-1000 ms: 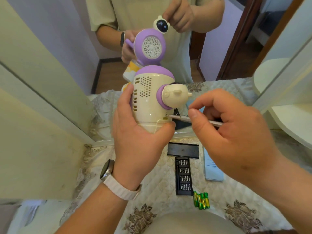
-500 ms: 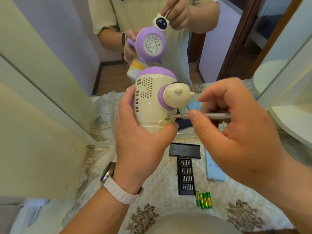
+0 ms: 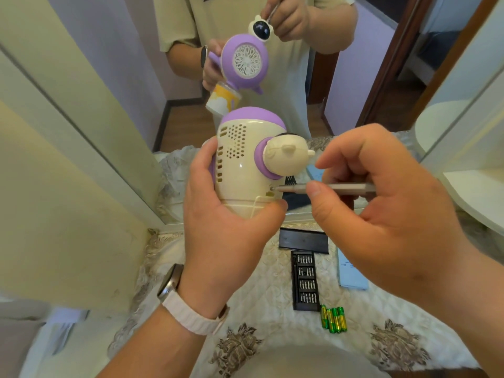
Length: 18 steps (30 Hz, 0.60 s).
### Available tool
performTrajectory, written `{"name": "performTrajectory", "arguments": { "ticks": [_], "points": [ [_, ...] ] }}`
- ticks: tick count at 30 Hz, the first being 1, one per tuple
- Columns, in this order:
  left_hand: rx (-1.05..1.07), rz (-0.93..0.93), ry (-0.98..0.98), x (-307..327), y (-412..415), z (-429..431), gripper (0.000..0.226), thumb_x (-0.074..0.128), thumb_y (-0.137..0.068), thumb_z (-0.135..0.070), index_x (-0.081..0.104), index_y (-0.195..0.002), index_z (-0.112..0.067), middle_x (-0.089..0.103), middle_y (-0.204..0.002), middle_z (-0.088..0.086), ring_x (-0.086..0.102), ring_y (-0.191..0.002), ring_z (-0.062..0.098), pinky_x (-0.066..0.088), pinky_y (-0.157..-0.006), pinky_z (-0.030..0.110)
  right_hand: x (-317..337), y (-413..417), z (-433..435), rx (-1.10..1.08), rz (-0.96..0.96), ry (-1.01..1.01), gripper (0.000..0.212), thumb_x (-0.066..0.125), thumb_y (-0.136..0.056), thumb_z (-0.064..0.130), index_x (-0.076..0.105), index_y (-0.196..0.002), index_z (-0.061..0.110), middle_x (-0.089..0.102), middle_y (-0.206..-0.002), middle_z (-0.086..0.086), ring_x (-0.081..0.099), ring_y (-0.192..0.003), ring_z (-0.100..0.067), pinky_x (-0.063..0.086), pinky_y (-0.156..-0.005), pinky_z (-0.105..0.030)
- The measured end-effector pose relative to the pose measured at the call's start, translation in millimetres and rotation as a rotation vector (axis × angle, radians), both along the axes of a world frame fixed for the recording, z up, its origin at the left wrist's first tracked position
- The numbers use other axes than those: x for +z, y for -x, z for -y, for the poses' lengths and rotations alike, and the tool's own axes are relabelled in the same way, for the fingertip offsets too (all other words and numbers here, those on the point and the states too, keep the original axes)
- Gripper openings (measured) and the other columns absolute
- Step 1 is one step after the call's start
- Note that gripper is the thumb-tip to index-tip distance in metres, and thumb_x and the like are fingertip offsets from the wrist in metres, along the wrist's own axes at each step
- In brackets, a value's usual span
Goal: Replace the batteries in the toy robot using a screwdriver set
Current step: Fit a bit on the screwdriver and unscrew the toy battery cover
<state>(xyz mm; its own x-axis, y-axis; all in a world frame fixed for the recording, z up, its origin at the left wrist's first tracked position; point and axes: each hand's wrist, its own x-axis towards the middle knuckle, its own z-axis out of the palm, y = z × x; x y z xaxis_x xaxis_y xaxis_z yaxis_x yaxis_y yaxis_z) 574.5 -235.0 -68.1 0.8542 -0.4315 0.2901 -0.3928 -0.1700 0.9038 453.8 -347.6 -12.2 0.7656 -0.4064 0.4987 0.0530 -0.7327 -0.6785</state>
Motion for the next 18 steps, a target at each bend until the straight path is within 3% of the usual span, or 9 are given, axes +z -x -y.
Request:
{"name": "performTrajectory", "arguments": {
  "ticks": [8,13,18],
  "points": [
    [-0.003,0.016,0.006,-3,-10,-27,0.094,0.079,-0.055,-0.04,0.032,-0.137,-0.046,0.051,-0.129,-0.02,0.058,-0.116,0.012,0.054,-0.09,0.045,0,-10,-29,-0.047,-0.016,0.074,0.01,0.058,-0.091,0.028,0.053,-0.091,0.02,0.055,-0.061,0.003,0.052,-0.053,-0.022,0.037,-0.043,-0.028],
    [-0.016,0.01,0.005,-5,-19,-49,0.092,0.079,-0.057,-0.035,0.033,-0.135,-0.046,0.05,-0.127,-0.024,0.057,-0.113,0.004,0.054,-0.091,0.038,-5,-19,-53,-0.062,-0.01,0.077,0.01,0.063,-0.086,0.017,0.053,-0.087,0.017,0.052,-0.067,0.001,0.051,-0.058,-0.018,0.038,-0.047,-0.024],
    [-0.023,0.011,0.018,-11,-32,-73,0.095,0.08,-0.057,-0.034,0.034,-0.14,-0.04,0.05,-0.131,-0.018,0.057,-0.116,0.01,0.053,-0.094,0.039,-11,-29,-81,-0.093,-0.012,0.046,0.016,0.065,-0.08,0.015,0.05,-0.079,0.017,0.052,-0.075,0.003,0.05,-0.06,-0.015,0.038,-0.049,-0.02]
  ]
}}
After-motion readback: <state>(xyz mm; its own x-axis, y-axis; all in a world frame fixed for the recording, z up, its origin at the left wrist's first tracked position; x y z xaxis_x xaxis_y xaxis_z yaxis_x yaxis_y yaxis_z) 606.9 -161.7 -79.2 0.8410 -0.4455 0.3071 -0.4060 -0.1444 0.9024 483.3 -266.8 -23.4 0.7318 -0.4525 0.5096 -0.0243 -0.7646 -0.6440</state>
